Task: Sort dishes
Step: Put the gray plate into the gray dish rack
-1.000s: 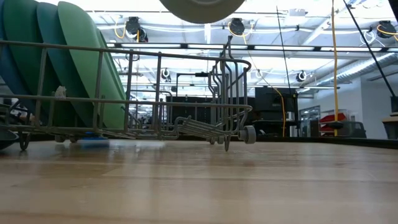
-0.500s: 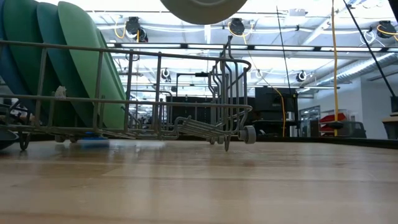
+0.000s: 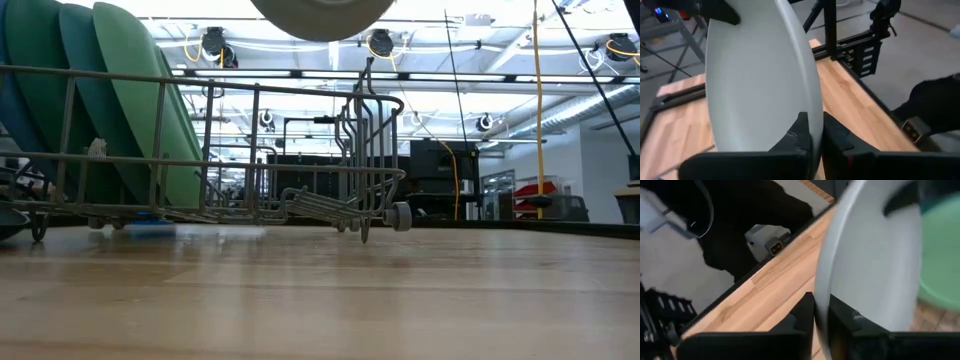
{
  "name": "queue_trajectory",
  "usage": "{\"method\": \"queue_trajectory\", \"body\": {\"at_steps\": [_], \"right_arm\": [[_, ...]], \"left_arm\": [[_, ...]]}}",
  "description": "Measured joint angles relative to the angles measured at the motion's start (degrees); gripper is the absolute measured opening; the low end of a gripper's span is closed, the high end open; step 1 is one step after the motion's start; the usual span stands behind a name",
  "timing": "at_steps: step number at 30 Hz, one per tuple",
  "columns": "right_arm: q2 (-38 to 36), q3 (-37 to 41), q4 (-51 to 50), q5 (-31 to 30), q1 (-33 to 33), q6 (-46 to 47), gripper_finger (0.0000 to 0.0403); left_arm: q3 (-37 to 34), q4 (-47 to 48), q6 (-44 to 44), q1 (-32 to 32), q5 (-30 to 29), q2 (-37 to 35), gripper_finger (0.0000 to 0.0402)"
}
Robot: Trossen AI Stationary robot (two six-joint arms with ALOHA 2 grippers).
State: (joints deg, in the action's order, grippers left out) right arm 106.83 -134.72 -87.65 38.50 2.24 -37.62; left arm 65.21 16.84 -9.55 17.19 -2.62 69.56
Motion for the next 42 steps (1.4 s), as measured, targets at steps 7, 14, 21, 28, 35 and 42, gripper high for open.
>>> {"method": "queue_trajectory", "body": {"at_steps": [7,14,21,28,35,42], "right_arm": [[0.0,0.0,-0.5,-7.2,-0.4,7.0,0.0115],[-1.6,0.0,-1.7,-13.8,-0.2,6.4,0.0212],[-7.7,0.0,-0.8,-30.9,3.6,7.5,0.0231],[-12.7,0.0,3.0,-32.5,6.2,10.0,0.0214],[-13.8,0.0,3.0,-32.2,5.9,9.1,0.0212],[-13.6,0.0,3.0,-28.8,5.9,6.7,0.0212]], "left_arm": [[0.0,1.0,8.5,3.6,-2.7,0.0,0.001],[0.0,7.0,19.7,5.9,-6.3,-0.1,0.001],[0.0,7.3,38.2,6.5,-16.8,-0.1,0.001],[0.0,10.1,59.5,6.5,-32.7,-0.1,0.001],[-3.0,10.2,77.5,6.6,-40.4,0.1,0.001],[-7.6,10.2,93.3,6.5,-47.0,2.9,0.001]]}}
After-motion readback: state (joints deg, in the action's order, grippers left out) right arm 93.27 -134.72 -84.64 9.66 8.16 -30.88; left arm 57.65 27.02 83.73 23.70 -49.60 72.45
